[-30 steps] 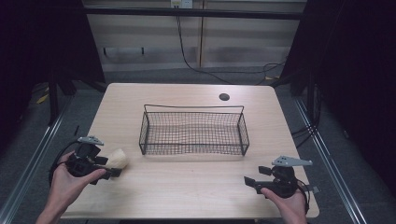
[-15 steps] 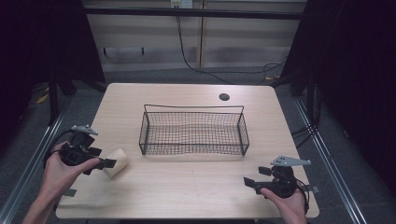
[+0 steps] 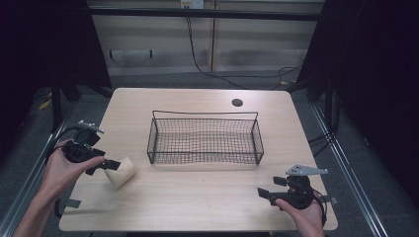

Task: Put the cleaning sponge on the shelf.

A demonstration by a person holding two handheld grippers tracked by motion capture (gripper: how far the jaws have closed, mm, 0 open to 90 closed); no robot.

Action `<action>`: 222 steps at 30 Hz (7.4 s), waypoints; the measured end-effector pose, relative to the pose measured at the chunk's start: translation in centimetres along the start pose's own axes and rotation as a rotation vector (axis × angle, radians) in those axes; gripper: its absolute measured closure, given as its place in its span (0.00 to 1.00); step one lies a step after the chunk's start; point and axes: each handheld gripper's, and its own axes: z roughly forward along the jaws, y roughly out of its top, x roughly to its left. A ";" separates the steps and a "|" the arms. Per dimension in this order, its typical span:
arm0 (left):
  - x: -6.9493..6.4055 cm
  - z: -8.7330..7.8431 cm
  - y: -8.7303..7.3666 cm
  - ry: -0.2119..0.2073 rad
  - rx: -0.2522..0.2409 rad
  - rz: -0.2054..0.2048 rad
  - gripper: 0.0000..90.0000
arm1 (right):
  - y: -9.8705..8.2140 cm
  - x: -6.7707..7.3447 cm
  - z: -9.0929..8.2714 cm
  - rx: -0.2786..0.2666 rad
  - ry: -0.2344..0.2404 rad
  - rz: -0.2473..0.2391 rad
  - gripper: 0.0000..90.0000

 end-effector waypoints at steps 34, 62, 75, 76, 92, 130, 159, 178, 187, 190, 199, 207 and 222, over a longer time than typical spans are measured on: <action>1.6 6.4 2.3 0.001 0.320 0.073 0.20 | 0.0 0.0 0.2 0.018 0.003 0.001 0.21; 1.6 9.4 1.9 0.008 0.404 0.069 0.30 | 0.0 0.0 0.5 0.036 0.006 0.003 0.21; 1.8 8.2 1.9 -0.019 0.372 0.075 0.30 | 0.0 0.0 0.6 0.045 0.005 0.005 0.21; 1.8 8.1 1.9 -0.017 0.374 0.079 0.30 | 0.0 0.0 0.6 0.046 0.005 0.005 0.21; 1.4 6.0 1.7 -0.012 0.338 0.074 0.30 | 0.0 0.0 0.6 0.048 0.003 0.006 0.21; -1.4 -0.6 3.8 -0.031 0.275 0.137 0.30 | -0.1 0.0 0.5 0.046 0.009 0.007 0.21; -5.8 -1.8 7.8 -0.030 0.240 0.153 0.30 | -0.1 0.0 0.5 0.049 0.013 0.005 0.21; -6.4 -1.3 10.8 -0.065 0.248 0.068 0.30 | -0.1 0.0 0.6 0.053 0.014 0.004 0.21; -7.2 -1.2 12.2 -0.032 0.254 0.026 0.30 | 0.0 0.0 0.6 0.056 0.016 0.009 0.21; -7.2 -1.2 12.5 -0.051 0.247 0.000 0.30 | -0.1 0.0 0.6 0.052 0.015 0.005 0.21; -7.3 -0.7 13.8 -0.056 0.239 -0.082 0.30 | -0.1 0.0 0.6 0.053 0.016 0.007 0.21; -7.7 0.8 15.1 -0.051 0.215 -0.171 0.30 | -0.1 0.0 0.6 0.059 0.015 0.008 0.21; -8.0 3.4 16.4 -0.018 0.237 -0.287 0.30 | -0.1 0.0 0.6 0.055 0.021 0.003 0.21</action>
